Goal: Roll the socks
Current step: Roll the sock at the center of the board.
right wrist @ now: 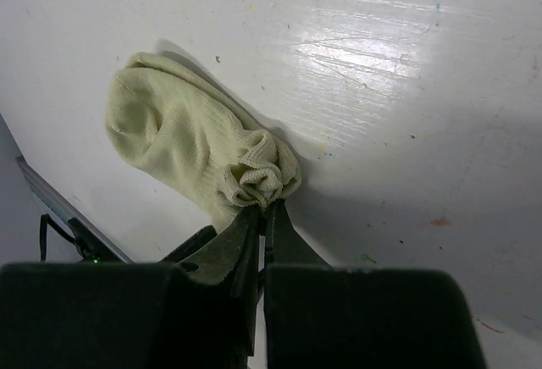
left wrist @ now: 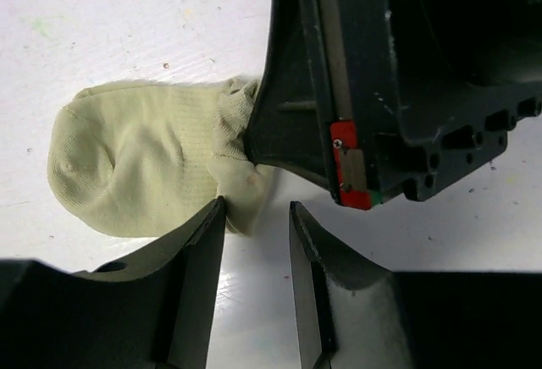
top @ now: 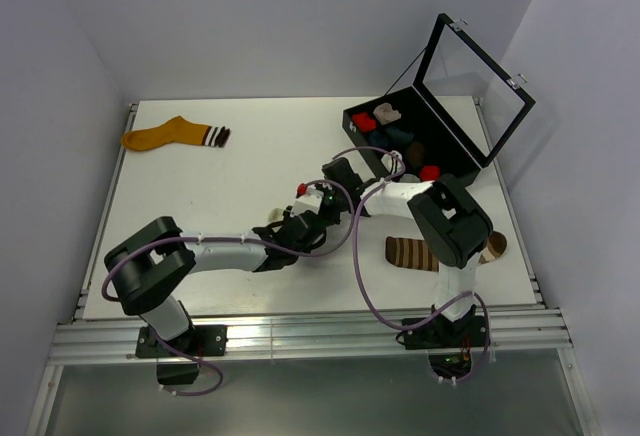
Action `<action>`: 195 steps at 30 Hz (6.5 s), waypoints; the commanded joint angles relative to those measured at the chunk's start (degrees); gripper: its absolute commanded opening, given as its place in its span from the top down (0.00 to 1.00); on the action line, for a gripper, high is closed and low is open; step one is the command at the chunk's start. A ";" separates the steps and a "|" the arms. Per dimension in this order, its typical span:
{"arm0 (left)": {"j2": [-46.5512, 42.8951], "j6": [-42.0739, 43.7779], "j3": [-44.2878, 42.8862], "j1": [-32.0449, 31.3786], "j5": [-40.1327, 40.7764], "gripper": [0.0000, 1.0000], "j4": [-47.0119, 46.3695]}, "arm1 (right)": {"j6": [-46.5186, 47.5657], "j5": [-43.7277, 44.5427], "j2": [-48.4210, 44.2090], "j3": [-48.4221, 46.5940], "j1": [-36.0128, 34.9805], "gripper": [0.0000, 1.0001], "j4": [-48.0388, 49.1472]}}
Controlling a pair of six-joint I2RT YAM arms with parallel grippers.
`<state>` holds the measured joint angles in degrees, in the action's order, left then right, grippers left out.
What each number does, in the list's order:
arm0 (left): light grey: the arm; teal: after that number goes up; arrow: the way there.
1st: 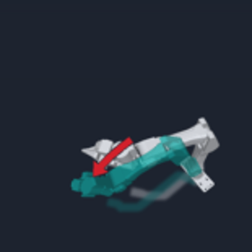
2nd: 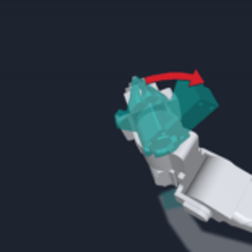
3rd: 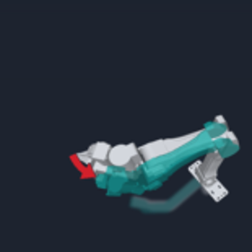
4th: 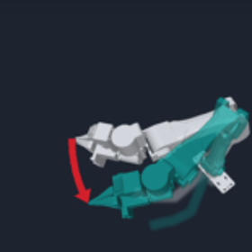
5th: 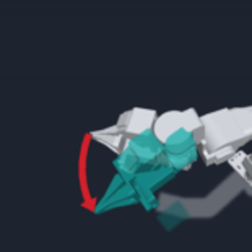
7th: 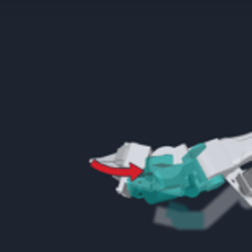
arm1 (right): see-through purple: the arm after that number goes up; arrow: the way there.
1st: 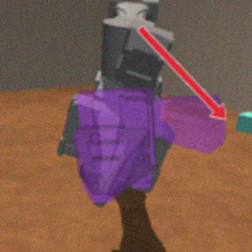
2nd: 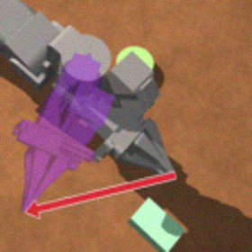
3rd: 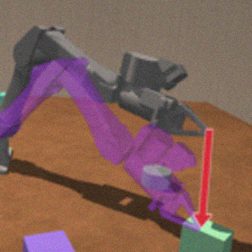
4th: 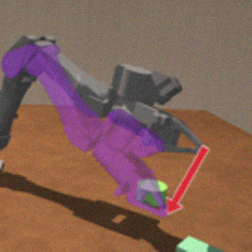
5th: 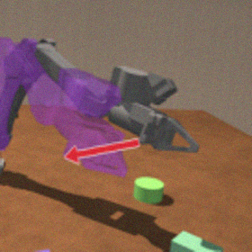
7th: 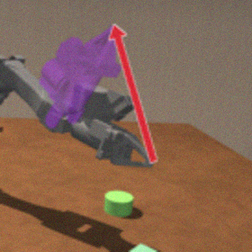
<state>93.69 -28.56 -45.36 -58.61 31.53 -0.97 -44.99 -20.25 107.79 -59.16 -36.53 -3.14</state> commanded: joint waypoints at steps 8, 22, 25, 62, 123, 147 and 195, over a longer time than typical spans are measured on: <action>3.60 1.66 -3.42 -1.86 4.59 0.62 0.80 | 1.93 -1.28 3.04 -1.14 -0.29 1.00 -2.75; 2.57 -6.16 -0.08 0.16 2.15 1.00 4.76 | 1.14 -4.44 -2.30 2.45 -0.20 0.91 4.60; -2.34 -8.44 3.08 4.02 -4.53 1.00 2.74 | 0.35 -4.45 -6.17 5.44 -0.20 0.78 10.22; -1.23 -31.21 19.44 37.08 -62.29 1.00 -24.17 | -1.15 -3.13 2.16 3.96 -3.19 0.56 22.21; -8.88 -1.07 4.49 3.59 -4.81 0.57 -2.45 | 2.89 2.32 6.03 -13.00 -5.56 1.00 -10.84; 2.82 -7.74 1.60 1.74 6.18 1.00 4.75 | 0.61 -5.67 2.17 -5.81 -5.30 0.97 1.98; 3.25 -28.22 14.52 38.39 -64.14 1.00 -16.70 | 0.25 -4.45 3.83 3.88 -3.02 0.83 21.77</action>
<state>95.35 -58.37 -30.61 -20.38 -33.61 -21.58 -46.76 -25.52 110.61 -53.49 -39.13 18.81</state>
